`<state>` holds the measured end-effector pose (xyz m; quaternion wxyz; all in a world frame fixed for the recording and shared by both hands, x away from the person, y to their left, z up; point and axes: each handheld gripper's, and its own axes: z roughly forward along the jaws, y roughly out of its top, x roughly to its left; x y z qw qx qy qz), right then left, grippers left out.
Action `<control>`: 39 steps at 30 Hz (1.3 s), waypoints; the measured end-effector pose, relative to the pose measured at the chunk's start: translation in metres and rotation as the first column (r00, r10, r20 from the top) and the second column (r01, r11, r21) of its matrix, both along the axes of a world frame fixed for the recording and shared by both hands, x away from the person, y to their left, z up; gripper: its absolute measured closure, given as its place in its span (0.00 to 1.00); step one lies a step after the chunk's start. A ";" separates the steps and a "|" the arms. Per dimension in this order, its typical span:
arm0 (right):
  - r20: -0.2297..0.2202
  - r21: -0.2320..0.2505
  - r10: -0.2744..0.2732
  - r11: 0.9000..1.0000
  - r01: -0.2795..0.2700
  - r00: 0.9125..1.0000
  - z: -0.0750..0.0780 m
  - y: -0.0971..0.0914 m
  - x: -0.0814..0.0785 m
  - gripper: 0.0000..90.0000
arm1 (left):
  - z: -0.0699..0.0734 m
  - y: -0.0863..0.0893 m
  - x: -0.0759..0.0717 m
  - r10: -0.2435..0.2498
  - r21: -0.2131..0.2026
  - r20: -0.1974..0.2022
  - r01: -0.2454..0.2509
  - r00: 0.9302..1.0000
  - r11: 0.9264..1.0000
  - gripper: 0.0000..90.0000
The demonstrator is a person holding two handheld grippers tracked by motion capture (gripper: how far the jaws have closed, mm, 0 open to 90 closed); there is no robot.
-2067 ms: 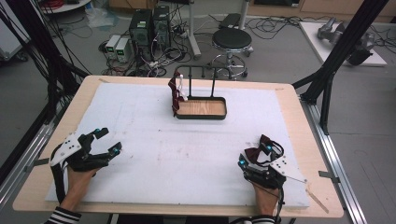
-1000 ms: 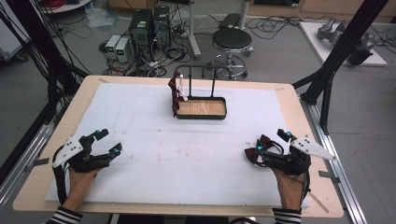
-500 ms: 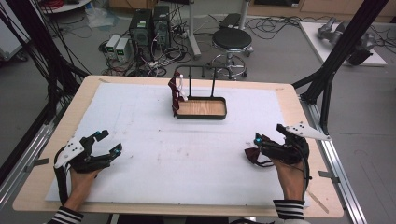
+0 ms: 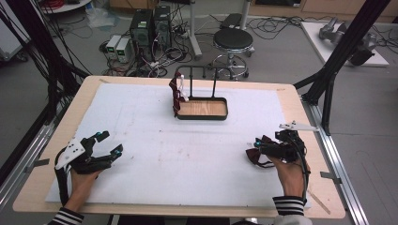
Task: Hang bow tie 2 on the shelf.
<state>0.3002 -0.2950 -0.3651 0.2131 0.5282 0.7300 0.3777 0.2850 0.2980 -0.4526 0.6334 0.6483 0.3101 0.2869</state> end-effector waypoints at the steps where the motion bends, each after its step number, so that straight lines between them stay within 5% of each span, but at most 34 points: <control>1: -0.010 -0.004 -0.002 1.000 0.002 1.000 -0.001 0.000 0.001 0.19 | 0.000 0.000 0.000 0.000 -0.001 0.001 0.000 1.000 1.000 0.24; 7: -0.067 -0.020 0.003 1.000 -0.004 0.998 -0.005 0.000 0.009 0.20 | 0.000 0.000 0.000 0.001 0.000 0.002 -0.001 1.000 1.000 0.24; 13: -0.170 -0.015 -0.035 0.999 0.033 0.985 -0.010 0.000 0.013 0.31 | 0.000 0.000 0.000 0.002 0.005 0.003 -0.002 1.000 1.000 0.24; 19: -0.203 -0.010 -0.096 0.995 0.096 0.975 -0.016 0.001 0.016 0.31 | 0.000 0.000 0.000 0.002 0.005 0.004 -0.002 1.000 1.000 0.24; 30: -0.278 0.003 -0.106 0.994 0.111 0.955 -0.025 0.002 0.023 0.33 | 0.000 0.000 0.000 0.001 0.005 0.004 -0.001 1.000 1.000 0.24; 39: -0.359 0.021 -0.115 0.991 0.131 0.926 -0.035 0.001 0.029 0.41 | 0.000 0.000 0.000 0.001 0.005 0.006 -0.001 1.000 1.000 0.24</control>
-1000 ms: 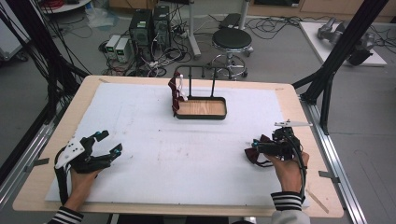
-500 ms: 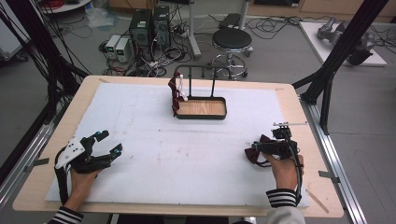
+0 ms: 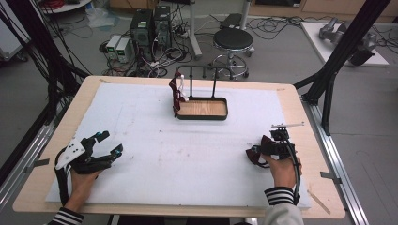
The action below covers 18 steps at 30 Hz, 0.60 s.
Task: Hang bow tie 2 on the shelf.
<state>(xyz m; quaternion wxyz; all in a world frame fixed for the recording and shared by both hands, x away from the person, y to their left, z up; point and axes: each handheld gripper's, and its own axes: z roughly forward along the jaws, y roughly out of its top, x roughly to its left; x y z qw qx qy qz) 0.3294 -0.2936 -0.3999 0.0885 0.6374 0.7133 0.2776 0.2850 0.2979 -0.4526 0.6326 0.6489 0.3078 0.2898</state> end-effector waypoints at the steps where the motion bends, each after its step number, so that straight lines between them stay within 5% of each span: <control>1: -0.009 0.006 -0.011 1.000 0.011 1.000 -0.001 -0.001 0.001 0.41 | 0.000 0.000 0.000 0.001 0.000 0.002 -0.001 1.000 1.000 0.24; 18: -0.056 -0.014 -0.073 0.997 0.072 0.996 -0.011 -0.003 0.015 0.40 | 0.000 -0.001 0.000 -0.001 0.015 0.008 0.001 1.000 1.000 0.25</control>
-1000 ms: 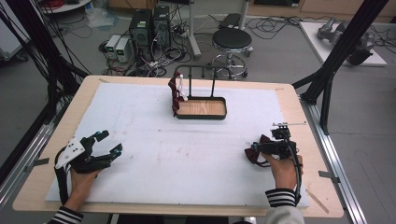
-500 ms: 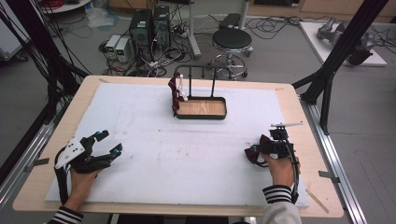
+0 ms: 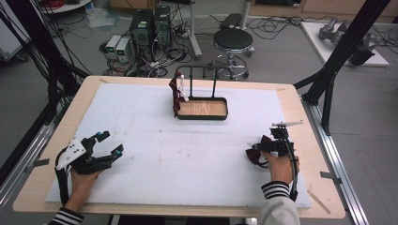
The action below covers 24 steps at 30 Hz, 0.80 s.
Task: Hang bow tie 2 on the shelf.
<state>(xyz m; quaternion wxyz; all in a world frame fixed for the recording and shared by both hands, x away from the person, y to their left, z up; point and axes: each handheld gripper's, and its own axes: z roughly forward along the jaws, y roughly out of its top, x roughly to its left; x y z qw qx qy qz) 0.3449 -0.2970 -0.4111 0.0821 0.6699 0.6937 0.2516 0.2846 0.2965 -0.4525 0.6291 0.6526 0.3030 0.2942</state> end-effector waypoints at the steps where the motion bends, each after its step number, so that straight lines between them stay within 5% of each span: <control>1: 0.004 -0.004 0.007 1.000 -0.007 1.000 0.000 0.000 0.001 0.40 | 0.000 0.000 0.000 0.000 0.001 0.000 0.000 1.000 1.000 0.25; 13: -0.020 -0.057 0.007 0.998 -0.008 1.000 -0.002 0.005 0.006 0.51 | 0.000 -0.001 0.000 0.001 0.004 0.001 -0.001 1.000 1.000 0.25; 17: -0.029 -0.067 0.007 0.998 -0.009 1.000 -0.001 0.006 0.007 0.50 | 0.000 -0.001 0.000 0.001 0.004 0.003 -0.001 1.000 1.000 0.25; 20: -0.004 -0.031 0.007 0.999 -0.007 1.000 0.002 0.008 0.007 0.49 | 0.000 -0.001 0.000 0.002 0.003 0.002 -0.002 1.000 1.000 0.25; 24: -0.012 -0.057 0.001 0.998 -0.002 1.000 0.005 0.009 0.009 0.45 | 0.000 -0.001 0.000 0.000 0.004 0.001 0.000 1.000 1.000 0.25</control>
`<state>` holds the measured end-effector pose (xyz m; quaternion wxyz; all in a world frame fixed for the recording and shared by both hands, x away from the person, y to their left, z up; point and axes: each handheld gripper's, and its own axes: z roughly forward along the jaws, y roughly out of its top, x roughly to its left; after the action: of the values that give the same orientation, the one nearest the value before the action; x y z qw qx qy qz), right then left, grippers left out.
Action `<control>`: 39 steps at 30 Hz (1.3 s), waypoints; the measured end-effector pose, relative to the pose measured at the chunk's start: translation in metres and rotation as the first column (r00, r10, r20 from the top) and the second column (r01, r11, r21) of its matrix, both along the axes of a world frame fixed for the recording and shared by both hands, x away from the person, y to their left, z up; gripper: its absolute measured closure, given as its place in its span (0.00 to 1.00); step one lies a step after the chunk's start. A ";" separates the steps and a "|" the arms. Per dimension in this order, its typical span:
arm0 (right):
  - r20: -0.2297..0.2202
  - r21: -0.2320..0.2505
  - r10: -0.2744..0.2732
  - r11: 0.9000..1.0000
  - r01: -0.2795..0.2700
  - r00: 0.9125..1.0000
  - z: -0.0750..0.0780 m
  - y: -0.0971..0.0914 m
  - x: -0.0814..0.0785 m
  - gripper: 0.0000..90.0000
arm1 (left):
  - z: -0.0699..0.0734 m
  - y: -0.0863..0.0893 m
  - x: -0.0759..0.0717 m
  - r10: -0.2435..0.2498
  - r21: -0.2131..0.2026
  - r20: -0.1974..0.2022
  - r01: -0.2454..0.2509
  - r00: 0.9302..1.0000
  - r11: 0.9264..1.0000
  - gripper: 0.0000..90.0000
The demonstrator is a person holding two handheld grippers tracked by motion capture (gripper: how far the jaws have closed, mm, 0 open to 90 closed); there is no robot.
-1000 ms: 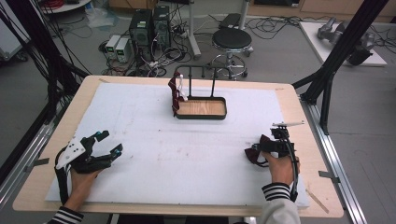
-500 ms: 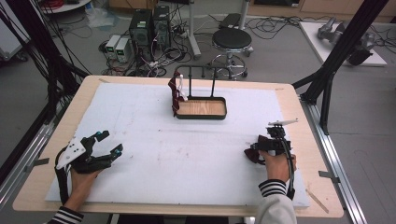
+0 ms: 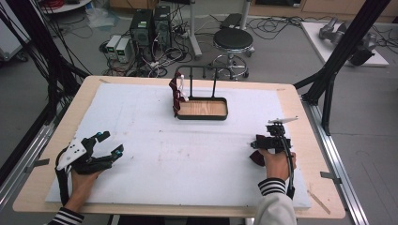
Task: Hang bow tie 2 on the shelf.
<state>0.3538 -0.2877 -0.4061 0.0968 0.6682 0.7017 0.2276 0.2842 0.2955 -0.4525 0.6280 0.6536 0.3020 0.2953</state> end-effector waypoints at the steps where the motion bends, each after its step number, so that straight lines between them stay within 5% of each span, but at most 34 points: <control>1: -0.001 -0.004 0.001 1.000 -0.001 1.000 0.000 0.000 0.000 0.45 | 0.000 0.000 0.000 0.001 0.001 0.001 -0.001 1.000 1.000 0.25; 13: -0.044 -0.028 -0.001 1.000 0.000 0.999 -0.004 0.001 0.003 0.50 | 0.000 0.000 0.000 0.001 -0.001 0.001 -0.001 1.000 1.000 0.25; 39: -0.091 -0.083 0.041 0.995 -0.048 0.995 -0.007 0.003 0.005 0.85 | 0.000 0.000 0.000 -0.001 0.000 0.000 0.001 1.000 1.000 0.25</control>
<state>0.3584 -0.2848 -0.4130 0.0888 0.6572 0.7290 0.1697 0.2842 0.2957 -0.4526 0.6281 0.6537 0.3016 0.2952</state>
